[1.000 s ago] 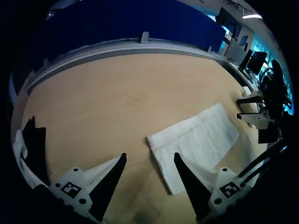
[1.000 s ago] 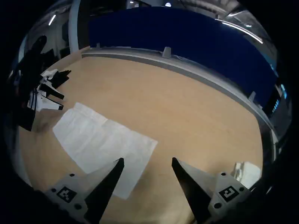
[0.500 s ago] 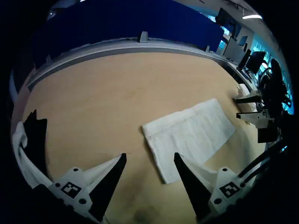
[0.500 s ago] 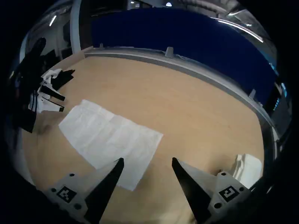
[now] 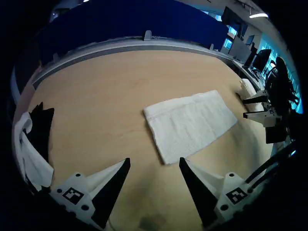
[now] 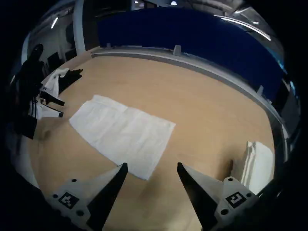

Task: Fold towel

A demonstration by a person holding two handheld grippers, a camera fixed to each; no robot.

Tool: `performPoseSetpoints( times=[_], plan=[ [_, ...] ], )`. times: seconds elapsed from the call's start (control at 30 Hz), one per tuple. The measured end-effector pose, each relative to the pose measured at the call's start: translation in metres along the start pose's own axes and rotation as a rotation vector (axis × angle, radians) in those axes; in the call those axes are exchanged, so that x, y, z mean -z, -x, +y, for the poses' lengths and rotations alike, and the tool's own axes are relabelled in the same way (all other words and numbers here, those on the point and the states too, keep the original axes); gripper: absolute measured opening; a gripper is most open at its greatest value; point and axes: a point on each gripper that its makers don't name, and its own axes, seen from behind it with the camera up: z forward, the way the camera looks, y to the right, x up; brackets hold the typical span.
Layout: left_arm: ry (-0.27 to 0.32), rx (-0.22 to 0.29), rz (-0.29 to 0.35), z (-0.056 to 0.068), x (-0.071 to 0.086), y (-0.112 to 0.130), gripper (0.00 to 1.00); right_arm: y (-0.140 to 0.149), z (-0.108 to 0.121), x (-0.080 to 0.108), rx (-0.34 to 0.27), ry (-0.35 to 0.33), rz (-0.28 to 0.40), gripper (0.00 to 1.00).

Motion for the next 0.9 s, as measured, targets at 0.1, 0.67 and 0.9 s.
performPoseSetpoints(
  times=[0.1, 0.67, 0.9],
  plan=[
    [-0.016, 0.010, 0.011, -0.001, 0.006, 0.003, 0.94, 0.003, -0.003, -0.001, 0.021, -0.015, -0.006, 0.99],
    [-0.172, 0.192, 0.043, -0.014, 0.076, 0.082, 0.94, 0.034, -0.018, -0.017, 0.154, -0.119, -0.097, 0.77],
    [-0.217, 0.282, 0.017, -0.013, 0.106, 0.131, 0.94, 0.039, -0.016, -0.024, 0.182, -0.140, -0.125, 0.62]
  ],
)
